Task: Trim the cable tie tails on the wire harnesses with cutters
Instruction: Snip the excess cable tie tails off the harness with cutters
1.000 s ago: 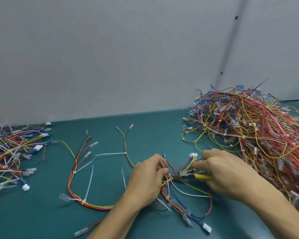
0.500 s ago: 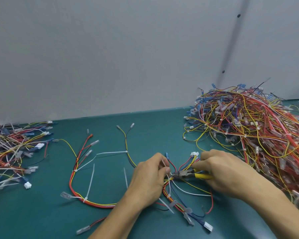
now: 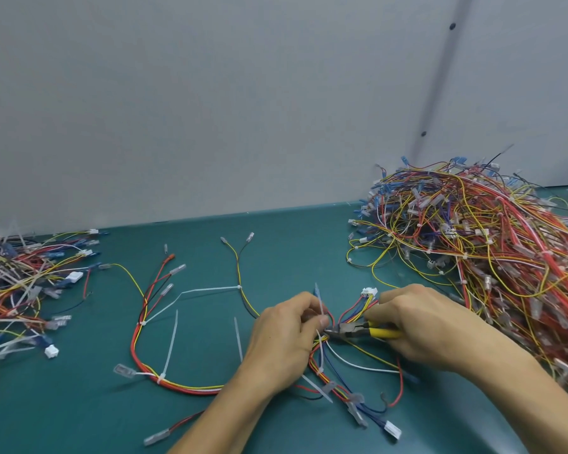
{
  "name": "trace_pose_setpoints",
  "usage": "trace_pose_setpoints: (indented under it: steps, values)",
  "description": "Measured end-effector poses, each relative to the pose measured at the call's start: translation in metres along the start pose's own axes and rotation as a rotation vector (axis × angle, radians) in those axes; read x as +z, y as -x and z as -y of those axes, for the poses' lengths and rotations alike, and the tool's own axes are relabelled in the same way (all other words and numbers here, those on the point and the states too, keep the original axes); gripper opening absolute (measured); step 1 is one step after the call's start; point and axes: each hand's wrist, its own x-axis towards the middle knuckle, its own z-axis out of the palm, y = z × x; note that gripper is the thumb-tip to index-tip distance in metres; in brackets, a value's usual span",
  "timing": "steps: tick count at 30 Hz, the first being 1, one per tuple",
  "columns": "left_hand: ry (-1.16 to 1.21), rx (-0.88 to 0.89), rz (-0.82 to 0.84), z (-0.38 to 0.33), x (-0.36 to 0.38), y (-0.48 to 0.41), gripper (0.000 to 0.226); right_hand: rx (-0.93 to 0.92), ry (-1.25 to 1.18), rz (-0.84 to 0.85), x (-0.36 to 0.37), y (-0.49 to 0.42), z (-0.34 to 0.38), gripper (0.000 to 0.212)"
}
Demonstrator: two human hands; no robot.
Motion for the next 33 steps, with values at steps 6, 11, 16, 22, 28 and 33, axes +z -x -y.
trace_pose_setpoints:
  steps: [6, 11, 16, 22, 28, 33]
  values:
    - [0.024, 0.011, -0.006, 0.004, 0.001, -0.001, 0.025, 0.043, 0.045, 0.038, 0.0, -0.002, 0.002, 0.007]
    - [0.22, -0.057, -0.071, -0.001, -0.007, -0.003, 0.021, 0.09, 0.054, 0.0, 0.002, -0.002, 0.006, 0.009]
    - [0.742, -0.229, -0.151, -0.015, -0.029, -0.004, 0.017, 0.117, 0.03, -0.119, -0.002, 0.006, 0.01, 0.028]
    - [0.973, -0.256, -0.095, -0.027, -0.061, 0.007, 0.026, 0.073, 0.048, -0.156, -0.01, 0.012, 0.024, 0.027]
    - [0.333, 0.016, 0.21, -0.02, -0.055, 0.025, 0.028, 0.117, 0.058, 0.005, -0.024, 0.027, 0.029, 0.02]
    - [0.189, 0.078, 0.272, -0.006, -0.035, 0.026, 0.021, 0.194, 0.091, 0.081, -0.025, 0.034, 0.041, 0.01]
